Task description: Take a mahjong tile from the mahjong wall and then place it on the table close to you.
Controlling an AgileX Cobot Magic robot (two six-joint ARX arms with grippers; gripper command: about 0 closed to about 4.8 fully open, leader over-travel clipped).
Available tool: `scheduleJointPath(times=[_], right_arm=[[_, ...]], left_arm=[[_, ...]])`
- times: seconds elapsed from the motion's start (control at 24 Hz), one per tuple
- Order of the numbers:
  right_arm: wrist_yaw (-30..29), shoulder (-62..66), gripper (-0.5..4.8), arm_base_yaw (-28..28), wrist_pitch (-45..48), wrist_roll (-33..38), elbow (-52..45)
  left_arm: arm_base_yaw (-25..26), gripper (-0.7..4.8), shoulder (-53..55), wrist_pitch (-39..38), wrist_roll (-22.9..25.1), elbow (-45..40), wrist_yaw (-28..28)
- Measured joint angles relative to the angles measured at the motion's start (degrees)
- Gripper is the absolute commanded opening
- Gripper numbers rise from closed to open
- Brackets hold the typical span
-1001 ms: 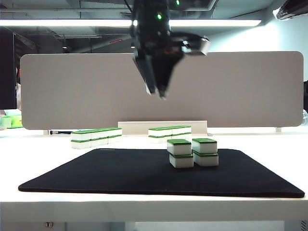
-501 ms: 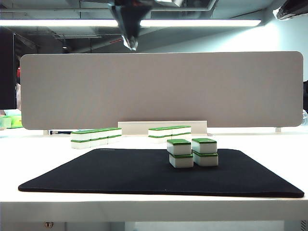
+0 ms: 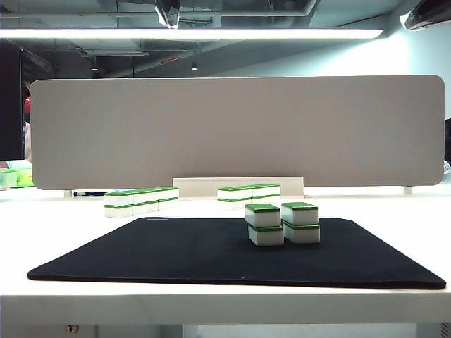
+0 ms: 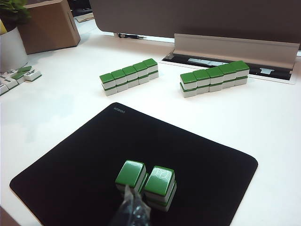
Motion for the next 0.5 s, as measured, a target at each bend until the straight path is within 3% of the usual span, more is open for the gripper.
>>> scheduleJointPath(times=[0.5], right_arm=[[0.0,0.0,-0.01,0.0,-0.1,0.0,0.0]], left_arm=[[-0.4,0.49,0.0,0.0,0.0,0.0,0.0]])
